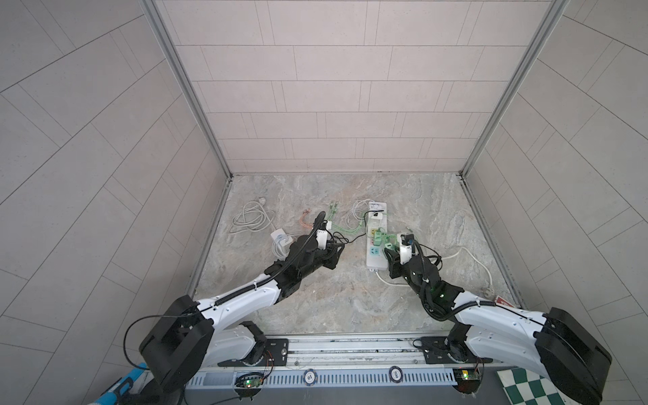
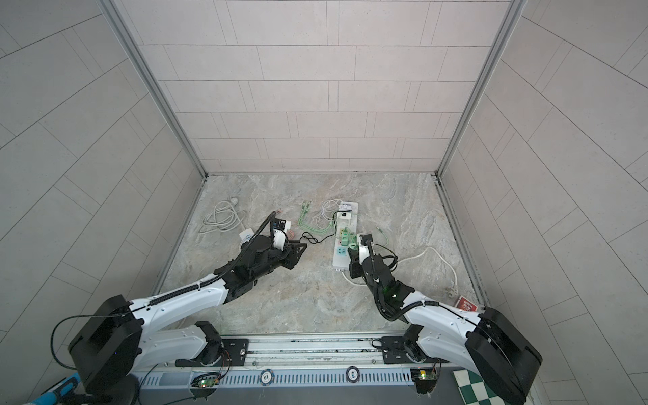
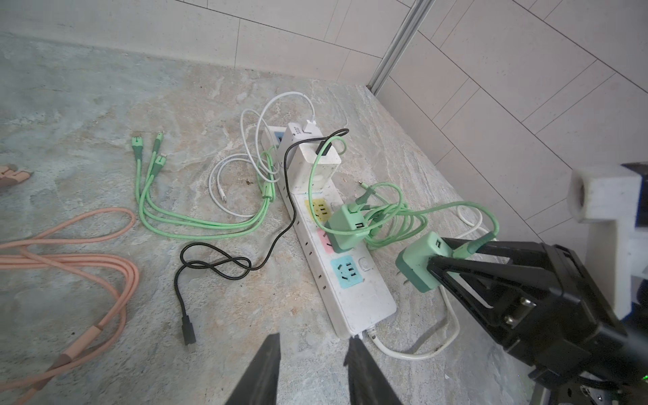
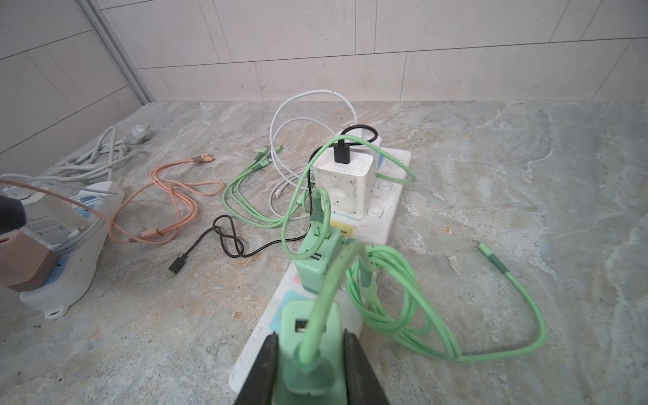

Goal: Insert the plug

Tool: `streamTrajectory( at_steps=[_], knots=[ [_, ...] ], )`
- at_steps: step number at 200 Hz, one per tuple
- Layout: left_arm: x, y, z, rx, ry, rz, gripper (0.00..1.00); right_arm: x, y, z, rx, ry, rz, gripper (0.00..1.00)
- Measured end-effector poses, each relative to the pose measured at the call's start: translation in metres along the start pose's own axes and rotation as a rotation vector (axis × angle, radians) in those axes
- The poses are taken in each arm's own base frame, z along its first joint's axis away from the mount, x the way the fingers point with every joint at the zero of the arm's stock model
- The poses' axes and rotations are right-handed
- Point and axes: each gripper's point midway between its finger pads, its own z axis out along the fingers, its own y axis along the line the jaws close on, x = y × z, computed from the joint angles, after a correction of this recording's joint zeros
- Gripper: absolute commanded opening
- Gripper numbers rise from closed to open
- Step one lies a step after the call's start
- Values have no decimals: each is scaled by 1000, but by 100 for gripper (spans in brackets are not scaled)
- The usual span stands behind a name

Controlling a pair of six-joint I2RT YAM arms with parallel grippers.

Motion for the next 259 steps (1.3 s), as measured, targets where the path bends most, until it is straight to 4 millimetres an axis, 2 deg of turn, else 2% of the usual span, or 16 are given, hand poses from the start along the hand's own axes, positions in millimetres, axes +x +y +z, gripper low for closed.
streamTrajectory(
  at_steps=[46, 96, 153, 259],
  knots=[
    [4, 5, -2, -15, -7, -36, 37, 4, 8, 7, 75, -7, 58, 0],
    [7, 8, -4, -22, -11, -51, 37, 4, 6, 21, 142, -41, 92, 0],
    [0, 5, -8, -11, -37, -63, 37, 12, 14, 42, 147, -46, 117, 0],
    [-6, 1, -13, 4, -57, -64, 38, 13, 7, 46, 200, -63, 140, 0]
  ],
)
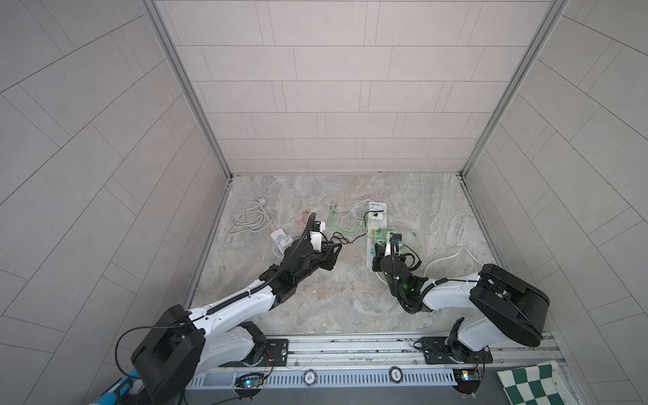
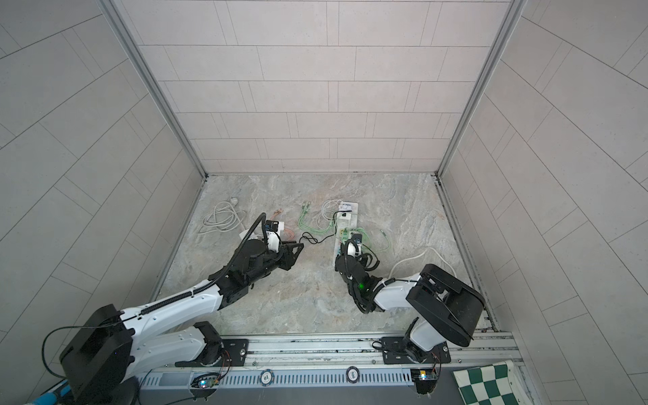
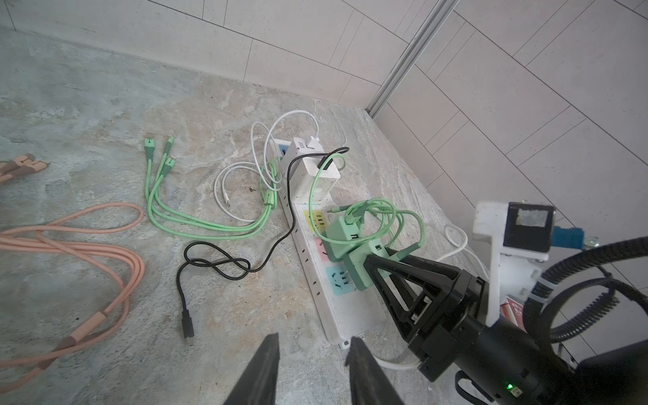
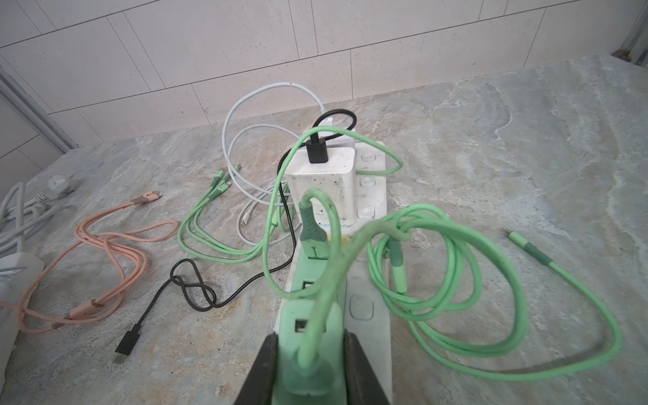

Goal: Insert the plug

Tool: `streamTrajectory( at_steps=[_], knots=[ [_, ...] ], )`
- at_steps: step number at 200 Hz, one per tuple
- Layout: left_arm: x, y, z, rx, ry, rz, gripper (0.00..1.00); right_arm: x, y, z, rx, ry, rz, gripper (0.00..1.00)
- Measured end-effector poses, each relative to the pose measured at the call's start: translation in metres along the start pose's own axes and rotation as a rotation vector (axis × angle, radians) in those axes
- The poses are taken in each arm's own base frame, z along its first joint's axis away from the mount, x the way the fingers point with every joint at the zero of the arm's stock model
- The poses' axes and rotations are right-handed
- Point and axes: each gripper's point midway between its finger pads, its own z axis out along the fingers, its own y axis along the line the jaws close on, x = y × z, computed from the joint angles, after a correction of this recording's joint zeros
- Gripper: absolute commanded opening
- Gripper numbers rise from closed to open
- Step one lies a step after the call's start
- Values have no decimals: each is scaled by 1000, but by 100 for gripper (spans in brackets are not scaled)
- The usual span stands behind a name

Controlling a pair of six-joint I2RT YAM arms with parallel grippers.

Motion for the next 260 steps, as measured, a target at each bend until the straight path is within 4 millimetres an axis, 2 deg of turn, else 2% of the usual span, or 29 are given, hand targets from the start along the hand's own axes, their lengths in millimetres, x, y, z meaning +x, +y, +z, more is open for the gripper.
streamTrajectory(
  at_steps=[161, 210, 260],
  knots=[
    [4, -1, -3, 4, 22, -24, 39, 10, -5, 4, 82, -1, 21, 0],
    [-3, -4, -11, 13, 4, -25, 40, 13, 3, 15, 103, 10, 12, 0],
    [-8, -4, -19, 2, -12, -25, 40, 19, 1, 19, 136, 31, 24, 0]
  ],
)
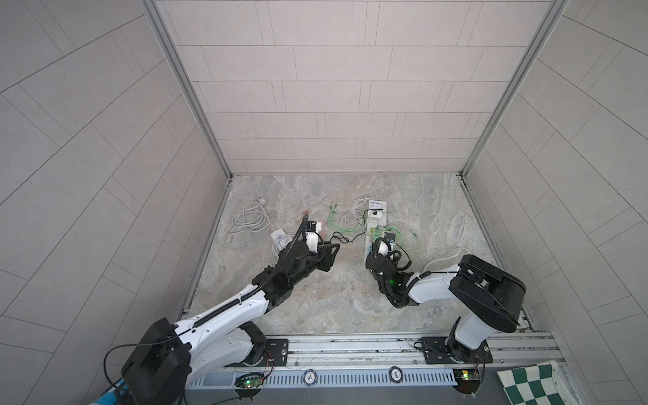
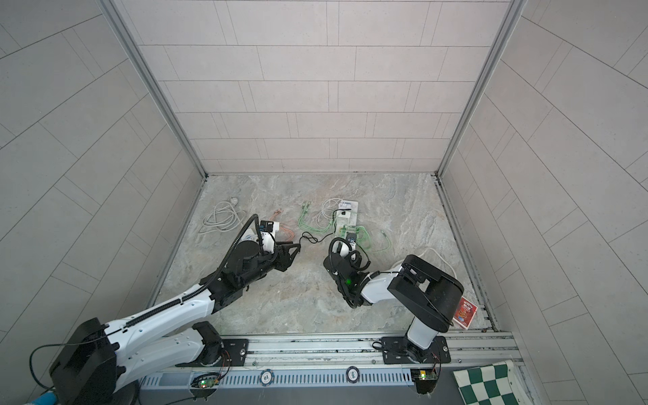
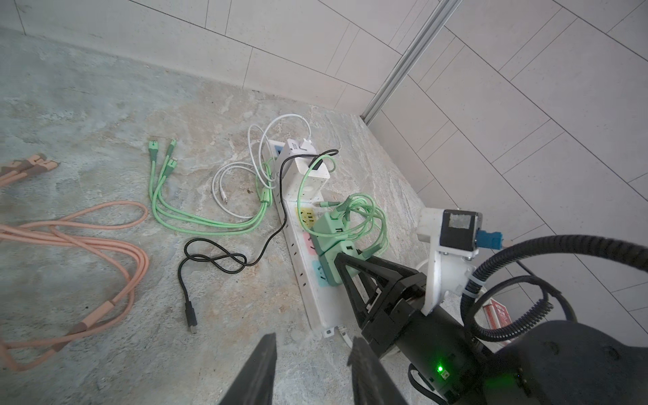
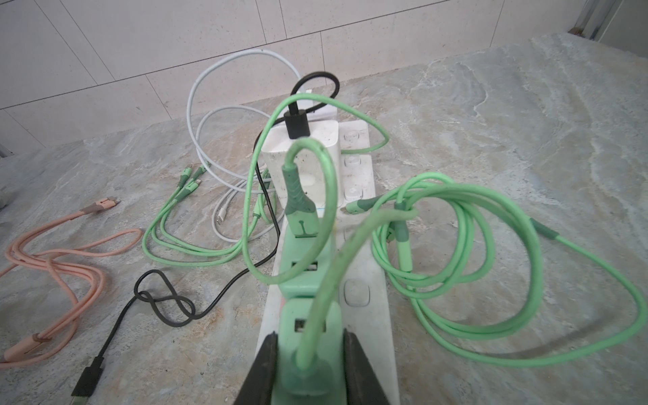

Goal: Insert the plug

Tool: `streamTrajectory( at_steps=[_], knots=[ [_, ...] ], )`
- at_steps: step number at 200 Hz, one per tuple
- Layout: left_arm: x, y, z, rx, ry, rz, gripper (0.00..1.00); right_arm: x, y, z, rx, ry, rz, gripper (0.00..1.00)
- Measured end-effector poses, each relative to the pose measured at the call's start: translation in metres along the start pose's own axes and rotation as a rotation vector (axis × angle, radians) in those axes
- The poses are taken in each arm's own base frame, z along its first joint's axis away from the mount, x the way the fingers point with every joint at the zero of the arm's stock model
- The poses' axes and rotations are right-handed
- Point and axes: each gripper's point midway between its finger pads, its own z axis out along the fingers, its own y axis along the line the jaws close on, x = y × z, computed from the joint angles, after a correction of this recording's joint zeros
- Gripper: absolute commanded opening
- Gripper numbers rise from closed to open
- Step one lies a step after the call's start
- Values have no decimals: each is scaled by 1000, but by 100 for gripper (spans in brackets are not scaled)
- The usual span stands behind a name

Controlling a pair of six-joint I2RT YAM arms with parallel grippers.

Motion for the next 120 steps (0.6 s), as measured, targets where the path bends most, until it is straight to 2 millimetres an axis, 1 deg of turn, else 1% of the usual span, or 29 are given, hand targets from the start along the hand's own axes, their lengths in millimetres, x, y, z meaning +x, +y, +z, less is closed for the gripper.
streamTrajectory(
  at_steps=[17, 39, 54, 69, 98, 120],
  knots=[
    [1, 2, -2, -10, 4, 1, 41, 1, 2, 1, 23, 14, -14, 0],
    [0, 6, -5, -35, 2, 0, 49, 2, 3, 2, 49, 34, -29, 0],
    [-1, 9, -8, -58, 1, 0, 52, 1, 4, 3, 59, 42, -29, 0],
    [-4, 13, -10, -83, -6, 2, 57, 2, 4, 4, 64, 47, -29, 0],
    [-13, 24, -23, -146, -44, 10, 62, -1, 5, 6, 68, 73, -38, 0],
    [-22, 30, -36, -187, -81, 18, 68, -8, 1, 18, 65, 102, -22, 0]
  ],
)
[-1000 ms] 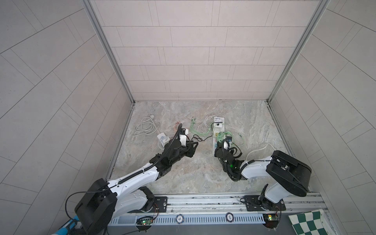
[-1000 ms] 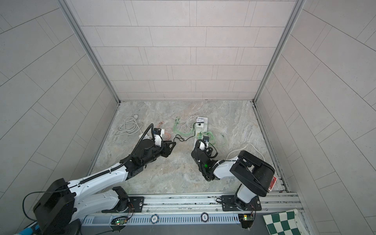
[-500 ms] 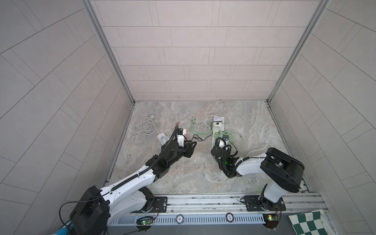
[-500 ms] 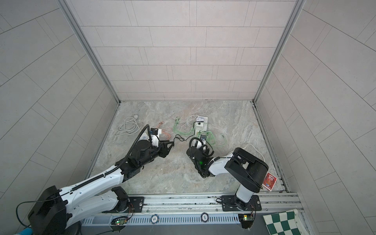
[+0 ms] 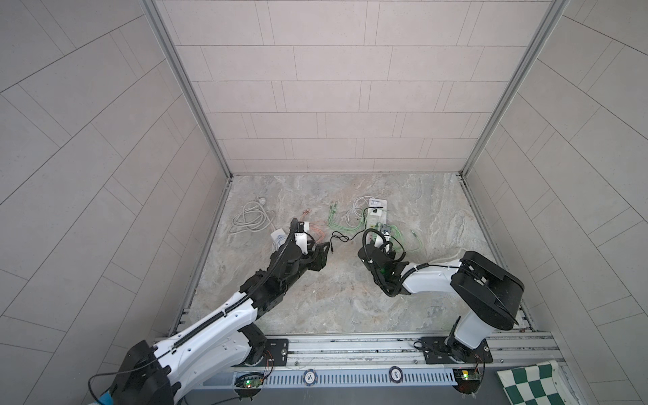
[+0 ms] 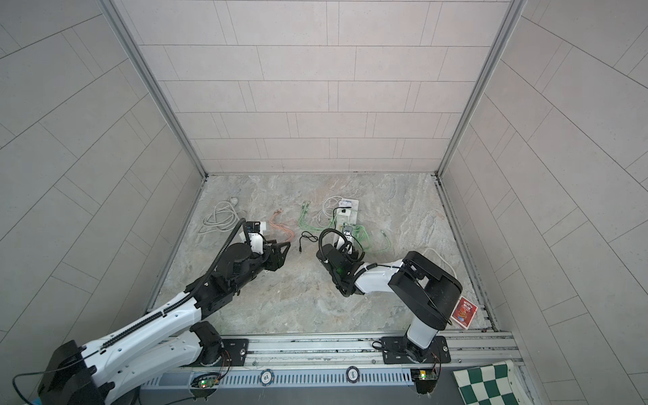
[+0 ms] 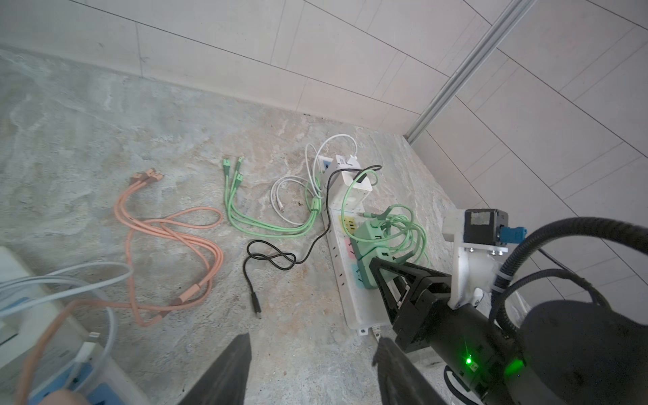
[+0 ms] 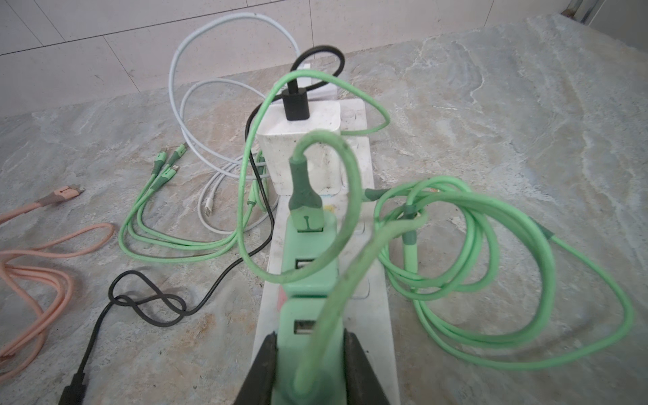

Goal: Insert the plug

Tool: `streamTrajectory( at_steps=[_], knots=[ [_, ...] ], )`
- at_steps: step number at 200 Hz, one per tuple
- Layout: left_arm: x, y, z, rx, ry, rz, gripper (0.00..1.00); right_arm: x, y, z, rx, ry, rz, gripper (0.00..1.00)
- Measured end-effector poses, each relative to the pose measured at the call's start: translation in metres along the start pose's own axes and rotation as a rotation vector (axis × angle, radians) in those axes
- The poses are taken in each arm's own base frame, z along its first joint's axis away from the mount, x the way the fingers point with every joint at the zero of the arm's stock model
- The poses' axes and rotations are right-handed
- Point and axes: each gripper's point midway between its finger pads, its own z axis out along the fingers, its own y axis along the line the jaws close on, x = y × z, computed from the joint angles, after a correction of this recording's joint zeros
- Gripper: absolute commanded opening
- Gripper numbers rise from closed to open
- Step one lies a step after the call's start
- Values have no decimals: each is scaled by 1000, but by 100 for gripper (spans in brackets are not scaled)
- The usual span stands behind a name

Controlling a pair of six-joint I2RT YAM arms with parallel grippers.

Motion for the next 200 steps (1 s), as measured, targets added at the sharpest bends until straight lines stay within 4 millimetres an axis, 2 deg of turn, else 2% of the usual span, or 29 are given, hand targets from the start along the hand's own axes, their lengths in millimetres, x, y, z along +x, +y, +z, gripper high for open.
streamTrajectory(
  at_steps=[55, 74, 117, 163, 200],
  knots=[
    [-23, 17, -29, -83, -99, 7, 72, -31, -23, 41, 22, 52, 21, 0],
    [-23, 23, -33, -116, -100, 19, 77, -41, -25, 59, 31, 59, 25, 6],
    [-31, 38, -44, -207, -101, 49, 87, -61, -30, 89, 21, 73, 52, 9],
    [-26, 55, -47, -296, -58, 66, 94, -73, -37, 107, -19, 96, 77, 25],
    [-26, 66, -50, -354, -52, 91, 98, -70, -33, 103, -79, 137, 55, 45]
  ],
)
